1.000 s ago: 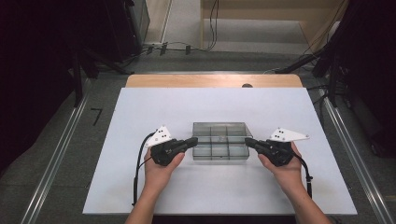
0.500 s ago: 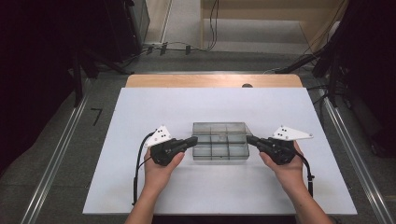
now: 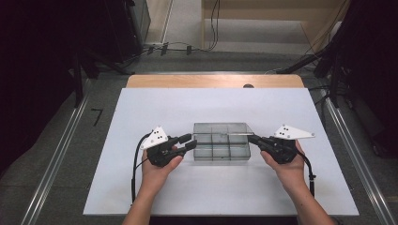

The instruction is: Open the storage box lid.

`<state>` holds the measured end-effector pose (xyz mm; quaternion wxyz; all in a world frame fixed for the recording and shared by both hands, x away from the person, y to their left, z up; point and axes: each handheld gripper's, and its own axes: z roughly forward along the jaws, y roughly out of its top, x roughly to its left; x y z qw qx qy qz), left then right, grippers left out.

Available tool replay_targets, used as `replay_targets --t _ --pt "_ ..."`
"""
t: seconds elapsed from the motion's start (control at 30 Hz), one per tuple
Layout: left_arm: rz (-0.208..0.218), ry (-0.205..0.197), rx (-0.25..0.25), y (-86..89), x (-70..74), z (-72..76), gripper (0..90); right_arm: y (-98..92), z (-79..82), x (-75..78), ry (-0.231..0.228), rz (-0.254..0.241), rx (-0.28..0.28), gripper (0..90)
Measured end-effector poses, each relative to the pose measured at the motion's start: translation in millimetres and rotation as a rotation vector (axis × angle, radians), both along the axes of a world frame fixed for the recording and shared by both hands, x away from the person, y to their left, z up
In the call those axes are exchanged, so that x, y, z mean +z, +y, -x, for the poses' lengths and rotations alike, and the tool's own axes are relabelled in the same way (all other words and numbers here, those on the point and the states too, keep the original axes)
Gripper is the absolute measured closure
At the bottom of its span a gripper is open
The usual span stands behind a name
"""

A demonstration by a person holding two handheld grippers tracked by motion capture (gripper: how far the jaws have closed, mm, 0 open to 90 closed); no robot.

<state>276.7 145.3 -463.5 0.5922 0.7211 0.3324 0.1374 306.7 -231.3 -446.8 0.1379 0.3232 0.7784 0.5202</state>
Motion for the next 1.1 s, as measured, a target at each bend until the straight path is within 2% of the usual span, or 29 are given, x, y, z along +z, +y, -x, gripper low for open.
replay_targets --t 0.1,0.2,0.3,0.37,0.53,0.73,0.87,1.1 --pt "-0.028 0.01 0.032 -2.4 -0.2 -4.0 36.2 0.3 -1.0 0.8 0.002 -0.002 -0.002 88.4" --pt "-0.027 0.028 0.047 -3.9 -0.2 -8.9 22.5 0.8 -2.1 1.6 0.001 0.0 0.002 88.5" --pt "-0.033 0.058 0.06 -6.5 -0.2 -17.9 2.7 2.0 -4.3 2.9 -0.001 -0.002 0.002 88.5" --pt "-0.011 0.065 0.054 -7.0 -1.2 -23.0 0.0 3.8 -6.1 4.4 -0.001 0.0 0.005 88.5" --pt "-0.049 0.068 0.038 -16.3 -6.7 -35.2 3.9 5.6 -11.6 7.1 -0.001 -0.001 0.001 88.4" --pt "-0.057 0.06 0.077 -20.0 -5.7 -49.4 21.3 6.1 -17.0 9.6 -0.01 0.004 -0.005 88.5" --pt "-0.082 0.04 0.09 -22.3 -3.4 -54.7 34.9 5.6 -20.5 12.4 -0.019 0.002 -0.005 88.5" --pt "-0.055 0.028 0.087 -22.7 0.4 -59.5 48.9 2.7 -24.9 15.5 -0.026 0.001 -0.002 88.4"
